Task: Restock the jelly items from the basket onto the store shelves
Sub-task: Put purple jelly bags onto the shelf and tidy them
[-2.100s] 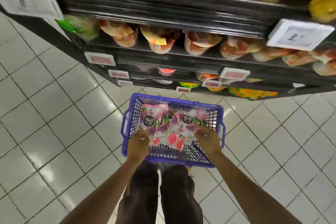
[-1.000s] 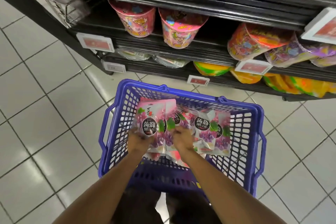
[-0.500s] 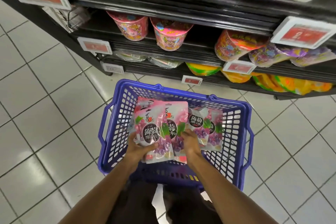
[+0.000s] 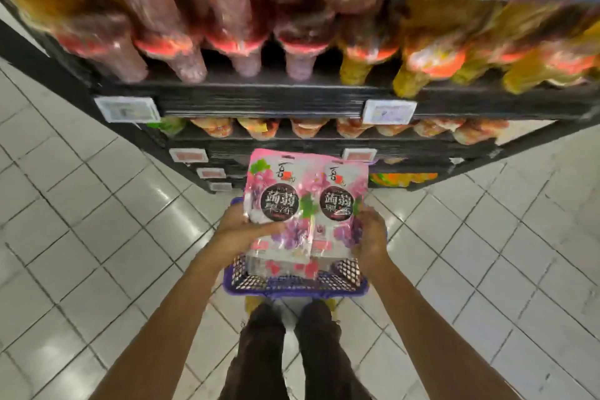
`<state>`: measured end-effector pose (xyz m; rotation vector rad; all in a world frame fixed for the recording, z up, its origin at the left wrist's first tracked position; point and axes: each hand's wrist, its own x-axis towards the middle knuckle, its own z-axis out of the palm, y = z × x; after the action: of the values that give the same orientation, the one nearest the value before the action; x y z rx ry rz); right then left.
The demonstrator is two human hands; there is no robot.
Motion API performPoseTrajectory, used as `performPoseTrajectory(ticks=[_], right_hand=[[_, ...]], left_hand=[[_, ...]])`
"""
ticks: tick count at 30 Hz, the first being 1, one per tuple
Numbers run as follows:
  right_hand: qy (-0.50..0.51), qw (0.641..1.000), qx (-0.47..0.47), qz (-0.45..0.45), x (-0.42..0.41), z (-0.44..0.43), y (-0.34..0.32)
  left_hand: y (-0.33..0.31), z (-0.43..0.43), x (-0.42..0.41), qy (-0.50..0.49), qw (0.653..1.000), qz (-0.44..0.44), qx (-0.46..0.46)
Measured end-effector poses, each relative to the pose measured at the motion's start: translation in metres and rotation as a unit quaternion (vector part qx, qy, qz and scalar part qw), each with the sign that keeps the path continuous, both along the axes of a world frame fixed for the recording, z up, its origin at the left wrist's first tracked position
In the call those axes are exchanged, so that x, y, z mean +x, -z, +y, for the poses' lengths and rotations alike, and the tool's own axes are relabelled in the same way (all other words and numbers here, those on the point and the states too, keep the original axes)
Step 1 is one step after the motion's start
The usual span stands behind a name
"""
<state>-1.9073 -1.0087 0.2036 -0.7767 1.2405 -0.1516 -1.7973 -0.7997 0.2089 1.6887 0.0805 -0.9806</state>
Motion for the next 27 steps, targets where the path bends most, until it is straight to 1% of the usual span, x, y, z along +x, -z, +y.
performPoseTrajectory(ticks=[3, 7, 12, 15, 18, 21, 24, 27], right_hand=[[-0.015, 0.996, -0.04, -0.076, 0.007, -0.008, -0.079], [-0.013, 0.978, -0.117, -0.171, 0.011, -0.019, -0.166], [0.026, 0.96, -0.182, -0.214, 0.013, -0.027, -0.254], [0.034, 0.941, -0.23, -0.248, 0.016, -0.03, -0.303], [0.03, 0.92, -0.284, -0.27, 0.017, -0.033, -0.354], [0.03, 0.896, -0.319, -0.308, 0.017, -0.042, -0.398], [0.013, 0.874, -0.359, -0.326, 0.017, -0.059, -0.436], [0.04, 0.853, -0.398, -0.337, 0.022, -0.079, -0.474]], left_hand=[[-0.083, -0.011, 0.017, -0.017, 0.997, -0.064, -0.034], [-0.175, -0.019, 0.035, -0.034, 0.983, -0.171, -0.057], [-0.275, -0.013, 0.047, -0.017, 0.95, -0.296, -0.1], [-0.328, -0.009, 0.05, -0.011, 0.923, -0.365, -0.121], [-0.376, -0.008, 0.052, -0.012, 0.896, -0.414, -0.158], [-0.42, -0.008, 0.055, -0.016, 0.868, -0.459, -0.192], [-0.456, -0.012, 0.063, -0.023, 0.857, -0.471, -0.207], [-0.49, -0.019, 0.072, -0.042, 0.844, -0.481, -0.233]])
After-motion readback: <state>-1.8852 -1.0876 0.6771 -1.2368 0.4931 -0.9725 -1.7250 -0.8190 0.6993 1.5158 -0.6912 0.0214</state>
